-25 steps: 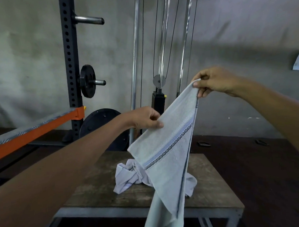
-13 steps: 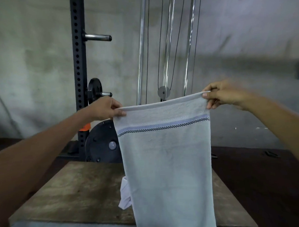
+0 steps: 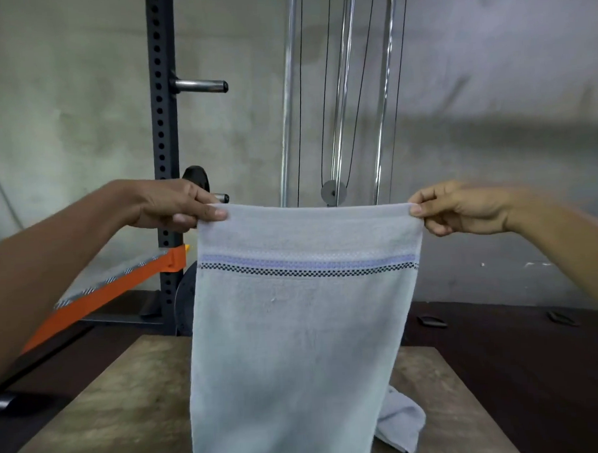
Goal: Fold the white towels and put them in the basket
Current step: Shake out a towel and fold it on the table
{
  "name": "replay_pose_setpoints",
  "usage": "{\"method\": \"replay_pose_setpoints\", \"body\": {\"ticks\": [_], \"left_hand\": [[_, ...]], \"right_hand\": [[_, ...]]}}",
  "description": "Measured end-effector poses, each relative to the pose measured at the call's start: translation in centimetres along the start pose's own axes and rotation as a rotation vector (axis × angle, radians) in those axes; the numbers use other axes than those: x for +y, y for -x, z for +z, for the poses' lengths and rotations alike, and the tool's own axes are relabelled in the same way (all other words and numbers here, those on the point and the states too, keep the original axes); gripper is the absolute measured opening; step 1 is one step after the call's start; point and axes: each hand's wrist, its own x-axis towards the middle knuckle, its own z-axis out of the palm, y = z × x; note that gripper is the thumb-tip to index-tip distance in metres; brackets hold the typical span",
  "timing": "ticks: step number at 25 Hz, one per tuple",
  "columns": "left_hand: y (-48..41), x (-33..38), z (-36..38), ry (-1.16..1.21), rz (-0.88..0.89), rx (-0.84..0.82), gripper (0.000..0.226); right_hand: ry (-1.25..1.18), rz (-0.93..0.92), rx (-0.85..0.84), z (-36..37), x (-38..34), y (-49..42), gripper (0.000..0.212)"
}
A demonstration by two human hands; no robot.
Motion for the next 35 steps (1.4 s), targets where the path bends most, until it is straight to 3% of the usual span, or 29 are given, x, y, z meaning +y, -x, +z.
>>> {"method": "replay_pose_setpoints", "body": {"ticks": [2, 5, 8, 11, 16, 20, 23, 30, 35], "left_hand": [[-2.1, -1.1, 0.2, -0.01, -0.054, 0.109, 0.037], [-5.3, -3.2, 1.9, 0.147, -0.045, 0.302, 0.028], [-8.3, -3.3, 2.4, 0.164, 0.125, 0.525, 0.024], [-9.0, 1.1, -0.1, 0.124, 0.365, 0.696, 0.017], [-4.5, 7.7, -4.7, 0.167, 0.644, 0.753, 0.01], [-1.2, 4.8, -3.4, 0.145, 0.566, 0.722, 0.009], [0.7, -1.0, 0.7, 0.111, 0.393, 0.588, 0.009], [4.7, -16.4, 10.9, -0.094, -0.105, -0.243, 0.015], [4.3, -21.5, 16.0, -0.058, -0.324, -0.597, 0.008]], "right_hand": [[-0.01, 0.029, 0.044, 0.3, 1.1, -2.0, 0.003], [-0.117, 0.054, 0.145, 0.6, 3.3, -5.2, 0.001], [-0.145, -0.024, 0.334, 0.3, 3.9, -8.3, 0.004], [-0.149, -0.239, 0.55, -2.0, 0.4, -10.0, 0.01], [-0.153, -0.469, 0.609, -4.7, -7.4, -7.5, 0.01], [-0.104, -0.394, 0.535, -2.3, -6.2, -4.4, 0.007], [-0.02, -0.205, 0.408, 1.0, -0.9, -1.8, 0.003], [0.001, 0.269, -0.133, 10.2, 13.9, 5.6, 0.005], [-0.04, 0.487, -0.487, 13.4, 21.2, 6.1, 0.007]]}}
